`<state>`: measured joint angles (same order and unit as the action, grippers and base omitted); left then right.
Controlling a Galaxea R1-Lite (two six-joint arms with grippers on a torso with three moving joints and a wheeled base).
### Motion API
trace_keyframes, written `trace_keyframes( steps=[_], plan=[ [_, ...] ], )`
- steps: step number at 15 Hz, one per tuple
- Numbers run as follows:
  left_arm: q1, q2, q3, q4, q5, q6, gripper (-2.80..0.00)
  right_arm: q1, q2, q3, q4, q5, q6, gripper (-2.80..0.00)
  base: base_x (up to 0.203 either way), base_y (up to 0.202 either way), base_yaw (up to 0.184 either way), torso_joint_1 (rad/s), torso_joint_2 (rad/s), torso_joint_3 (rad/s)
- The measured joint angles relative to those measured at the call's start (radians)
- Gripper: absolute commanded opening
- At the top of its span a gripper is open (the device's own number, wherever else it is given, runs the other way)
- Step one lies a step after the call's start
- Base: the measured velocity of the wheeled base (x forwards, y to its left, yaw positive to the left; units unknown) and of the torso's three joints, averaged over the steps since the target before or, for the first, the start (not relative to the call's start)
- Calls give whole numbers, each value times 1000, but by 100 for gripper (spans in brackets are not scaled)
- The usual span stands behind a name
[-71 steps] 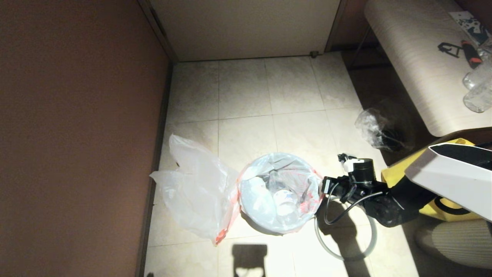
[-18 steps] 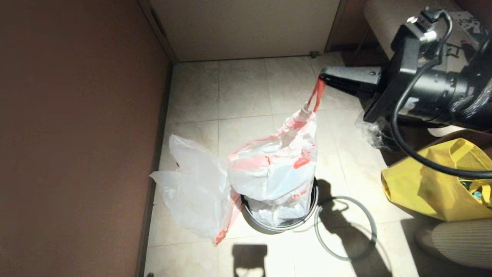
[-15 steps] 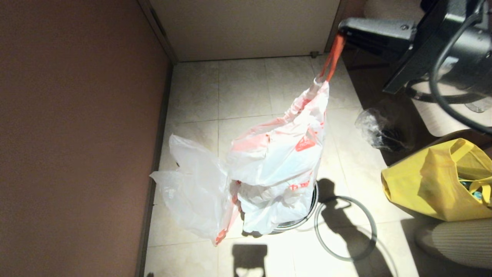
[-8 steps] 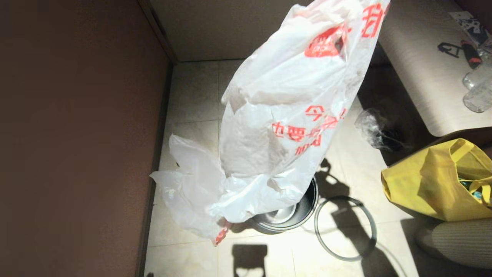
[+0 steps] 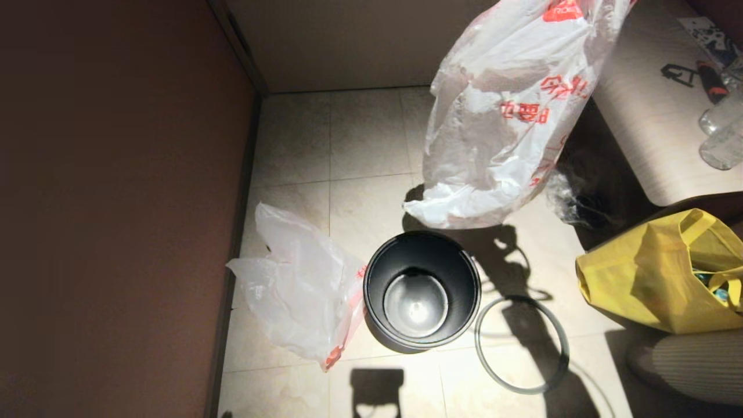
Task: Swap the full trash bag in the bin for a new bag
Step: Place the trash bag on the floor
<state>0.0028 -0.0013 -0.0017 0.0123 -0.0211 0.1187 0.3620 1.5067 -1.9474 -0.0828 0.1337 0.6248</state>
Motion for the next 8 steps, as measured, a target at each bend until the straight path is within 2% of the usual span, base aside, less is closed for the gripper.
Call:
trace_keyframes(
  steps=[1, 2, 3, 8],
  plan=[
    [0, 0, 0, 0, 0, 0, -280, -15, 20, -12, 3, -84, -88, -280, 0, 0, 0, 0, 0, 0],
    [0, 0, 0, 0, 0, 0, -280, -34, 40, -16, 4, -134, -146, -280, 0, 0, 0, 0, 0, 0],
    [0, 0, 0, 0, 0, 0, -280, -58, 61, -17, 6, -148, -168, -280, 0, 0, 0, 0, 0, 0],
    [0, 0, 0, 0, 0, 0, -280, -227, 215, 79, -5, -150, -140, -280, 0, 0, 0, 0, 0, 0]
  ],
)
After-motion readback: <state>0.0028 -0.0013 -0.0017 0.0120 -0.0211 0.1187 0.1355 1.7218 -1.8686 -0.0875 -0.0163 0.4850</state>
